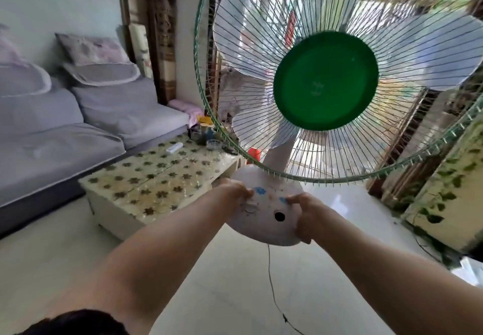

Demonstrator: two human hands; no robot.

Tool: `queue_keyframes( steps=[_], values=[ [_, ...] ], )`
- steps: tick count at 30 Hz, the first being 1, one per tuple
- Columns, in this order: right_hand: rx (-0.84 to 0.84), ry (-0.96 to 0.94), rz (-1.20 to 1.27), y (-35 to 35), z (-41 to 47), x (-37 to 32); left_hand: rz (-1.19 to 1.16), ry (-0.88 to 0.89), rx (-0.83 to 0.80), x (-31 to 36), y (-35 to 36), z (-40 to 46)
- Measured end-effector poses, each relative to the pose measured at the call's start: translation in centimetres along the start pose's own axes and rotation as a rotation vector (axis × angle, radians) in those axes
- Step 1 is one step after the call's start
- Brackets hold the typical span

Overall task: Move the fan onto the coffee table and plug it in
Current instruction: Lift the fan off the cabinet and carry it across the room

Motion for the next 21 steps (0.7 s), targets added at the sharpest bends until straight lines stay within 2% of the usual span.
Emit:
queue_keyframes(
  steps=[3, 6, 12, 17, 21],
  values=[
    [0.024, -0.009, -0.020, 4.7, 0.3, -0.3, 0.044, -0.045, -0.034, 0.5, -4.0, 3.3],
    [0.028, 0.009, 0.020, 9.1, 1.2, -0.6, -0.015, -0.081, -0.101, 0.9, -7.4, 6.1],
    [0.011, -0.026, 0.038, 16.1, 4.5, -2.7, -0.024, -0.026, -0.061, 3.4, -13.5, 11.0],
    [0.052, -0.002, 0.031, 21.3, 8.9, -4.9, -0.007, -0.032, -0.078, 4.6, -17.0, 17.3],
    [0.092, 0.017, 0.002, 26.3, 12.8, -7.9, 0.056, -0.031, -0.027, 7.4, -20.6, 22.9]
  ],
)
Point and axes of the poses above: each hand's wrist, its own z-axis towards the middle knuckle, its own y-axis out of the palm, x = y × z, the point moved 3 cm from there along z, towards the middle knuckle, and after that the axes turned 1 degree about -x, right-handed, at the moved point
